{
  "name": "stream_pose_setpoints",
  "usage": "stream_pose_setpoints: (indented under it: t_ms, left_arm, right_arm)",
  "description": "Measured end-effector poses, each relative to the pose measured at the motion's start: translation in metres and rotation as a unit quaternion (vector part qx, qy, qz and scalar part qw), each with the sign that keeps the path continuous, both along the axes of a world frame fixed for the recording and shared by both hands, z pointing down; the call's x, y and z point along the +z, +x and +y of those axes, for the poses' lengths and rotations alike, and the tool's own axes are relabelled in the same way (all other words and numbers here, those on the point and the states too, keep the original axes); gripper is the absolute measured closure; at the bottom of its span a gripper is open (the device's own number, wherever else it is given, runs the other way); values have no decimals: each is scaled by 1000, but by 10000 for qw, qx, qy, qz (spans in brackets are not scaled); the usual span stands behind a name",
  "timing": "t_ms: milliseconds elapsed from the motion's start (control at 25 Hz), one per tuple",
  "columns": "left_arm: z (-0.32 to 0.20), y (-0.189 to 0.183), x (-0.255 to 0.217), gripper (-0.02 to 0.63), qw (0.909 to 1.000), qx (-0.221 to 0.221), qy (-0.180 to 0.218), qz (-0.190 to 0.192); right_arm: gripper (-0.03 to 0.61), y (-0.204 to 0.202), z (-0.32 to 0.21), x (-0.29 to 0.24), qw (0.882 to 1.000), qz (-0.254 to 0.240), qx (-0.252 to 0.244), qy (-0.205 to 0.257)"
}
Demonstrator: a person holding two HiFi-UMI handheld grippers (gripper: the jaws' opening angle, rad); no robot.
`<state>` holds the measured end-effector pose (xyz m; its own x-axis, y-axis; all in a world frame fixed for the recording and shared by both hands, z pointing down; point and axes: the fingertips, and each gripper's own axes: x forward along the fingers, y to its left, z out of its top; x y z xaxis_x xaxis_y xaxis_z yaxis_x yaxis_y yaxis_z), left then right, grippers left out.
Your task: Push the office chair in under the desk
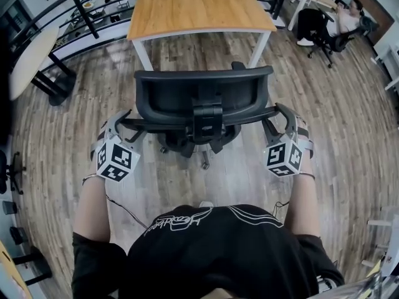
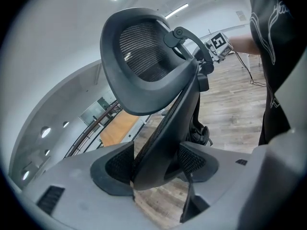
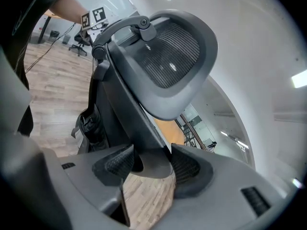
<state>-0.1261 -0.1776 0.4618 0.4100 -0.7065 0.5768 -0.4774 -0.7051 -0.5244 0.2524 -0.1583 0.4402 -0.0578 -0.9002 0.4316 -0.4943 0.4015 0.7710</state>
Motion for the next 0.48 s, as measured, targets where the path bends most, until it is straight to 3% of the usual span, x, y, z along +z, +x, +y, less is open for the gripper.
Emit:
stream_pose_setpoints:
  t_ms: [480]
  left_arm:
    - [-72, 17, 0, 339, 10000, 48, 10, -2]
  right_arm:
    - [313, 17, -66, -1, 9998, -51, 118, 162]
